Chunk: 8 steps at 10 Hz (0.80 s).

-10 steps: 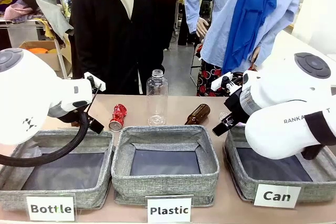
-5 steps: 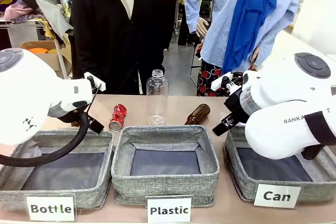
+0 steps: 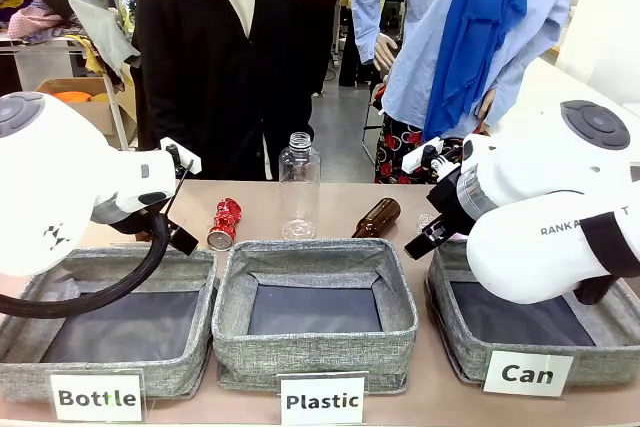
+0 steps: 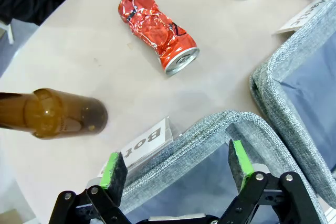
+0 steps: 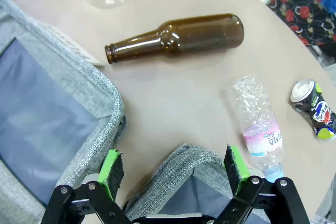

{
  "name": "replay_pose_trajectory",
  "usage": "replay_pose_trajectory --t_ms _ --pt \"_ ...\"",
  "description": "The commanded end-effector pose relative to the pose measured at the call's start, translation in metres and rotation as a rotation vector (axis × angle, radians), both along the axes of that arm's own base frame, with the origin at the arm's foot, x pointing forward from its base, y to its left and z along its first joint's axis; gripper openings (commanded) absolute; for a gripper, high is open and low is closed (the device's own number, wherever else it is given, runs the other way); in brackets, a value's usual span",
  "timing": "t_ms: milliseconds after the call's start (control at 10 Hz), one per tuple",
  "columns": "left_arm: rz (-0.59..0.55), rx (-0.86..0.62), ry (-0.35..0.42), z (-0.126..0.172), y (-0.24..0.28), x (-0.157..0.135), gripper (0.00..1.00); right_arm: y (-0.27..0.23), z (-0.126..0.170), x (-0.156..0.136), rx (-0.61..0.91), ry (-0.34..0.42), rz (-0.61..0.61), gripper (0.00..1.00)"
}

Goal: Sort the can waste into the basket.
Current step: Pick up the can waste from the table and place it in the right Fabric basket.

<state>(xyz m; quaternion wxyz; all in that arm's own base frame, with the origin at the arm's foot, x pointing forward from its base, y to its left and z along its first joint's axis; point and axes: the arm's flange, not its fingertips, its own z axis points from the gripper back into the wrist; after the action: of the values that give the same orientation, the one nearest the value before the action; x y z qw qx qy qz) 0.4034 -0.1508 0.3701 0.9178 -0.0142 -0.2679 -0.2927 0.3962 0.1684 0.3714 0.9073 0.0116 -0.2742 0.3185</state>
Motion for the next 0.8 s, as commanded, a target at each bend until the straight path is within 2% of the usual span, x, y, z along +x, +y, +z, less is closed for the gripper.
replay_pose_trajectory --t_ms 0,300,400,500,700 --pt "0.000 0.000 0.000 0.000 0.000 0.000 1.00 0.000 0.000 0.000 0.000 0.000 0.000 1.00" --pt "0.000 0.000 0.000 0.000 0.000 0.000 1.00 0.000 0.000 0.000 0.000 0.000 0.000 1.00" --pt "0.006 0.059 0.078 0.015 -0.003 -0.002 1.00 -0.001 0.013 -0.005 0.048 0.020 0.024 1.00" --pt "0.045 0.137 0.146 0.032 -0.005 -0.009 1.00 -0.002 0.030 -0.010 0.135 0.061 0.005 1.00" --pt "0.158 0.297 0.220 0.069 -0.008 -0.023 1.00 -0.009 0.067 -0.023 0.325 0.213 -0.075 1.00"
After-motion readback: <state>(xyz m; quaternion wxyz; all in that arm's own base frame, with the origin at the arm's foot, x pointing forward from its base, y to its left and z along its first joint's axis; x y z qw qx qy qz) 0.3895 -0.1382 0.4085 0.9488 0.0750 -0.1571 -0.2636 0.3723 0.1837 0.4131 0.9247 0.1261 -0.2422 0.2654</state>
